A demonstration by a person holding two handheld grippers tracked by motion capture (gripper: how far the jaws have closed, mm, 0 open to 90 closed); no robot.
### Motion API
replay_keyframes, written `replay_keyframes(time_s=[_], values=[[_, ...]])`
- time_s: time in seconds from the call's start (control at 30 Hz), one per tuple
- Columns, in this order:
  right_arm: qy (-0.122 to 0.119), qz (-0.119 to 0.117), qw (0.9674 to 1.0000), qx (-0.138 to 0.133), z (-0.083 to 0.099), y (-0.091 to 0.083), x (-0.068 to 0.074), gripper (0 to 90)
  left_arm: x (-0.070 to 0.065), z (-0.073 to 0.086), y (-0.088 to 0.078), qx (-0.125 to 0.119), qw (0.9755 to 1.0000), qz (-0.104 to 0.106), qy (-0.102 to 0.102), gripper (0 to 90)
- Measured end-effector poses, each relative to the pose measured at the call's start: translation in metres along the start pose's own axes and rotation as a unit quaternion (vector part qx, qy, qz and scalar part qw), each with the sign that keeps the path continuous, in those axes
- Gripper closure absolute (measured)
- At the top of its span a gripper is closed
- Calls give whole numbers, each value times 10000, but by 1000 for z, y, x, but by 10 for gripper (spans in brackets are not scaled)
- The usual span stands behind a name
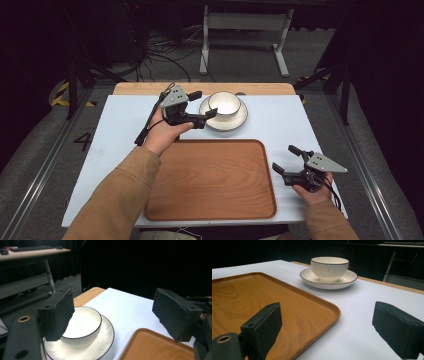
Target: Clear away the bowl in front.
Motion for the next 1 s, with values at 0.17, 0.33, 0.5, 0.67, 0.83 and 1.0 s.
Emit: replay_keyframes(time_s=[0.17, 0.33, 0.5, 0.67, 0.83, 1.0], values=[[15, 2, 10000, -5, 0, 0, 0, 96, 3, -1, 9, -38, 10000, 5, 2, 197], [30, -3, 10000, 2, 0, 0, 0, 96, 6, -5, 20, -45, 9999, 57, 136, 185], [32, -14, 10000, 11, 0, 0, 0, 96, 10, -9, 29, 3, 9999, 75, -101, 213], [34, -24, 10000, 11, 0, 0, 0, 96, 16, -10, 38, 85, 9998, 75, -184, 243], [37, -36, 10000, 9, 0, 0, 0, 96, 20, -8, 48, 344, 9994, 89, -48, 228], [44, -46, 10000, 8, 0, 0, 0, 96, 21, -9, 57, 494, 9986, 103, 174, 187]])
Point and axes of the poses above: each handheld gripper's, and its own axes: y roughly forward along the jaws, z roughly out of its underside, x roughly to its left, the point moved 6 cm from there along y, roughly forward along the jaws, and after that the axes turned 10 degrees about z, right-handed, at the moved point
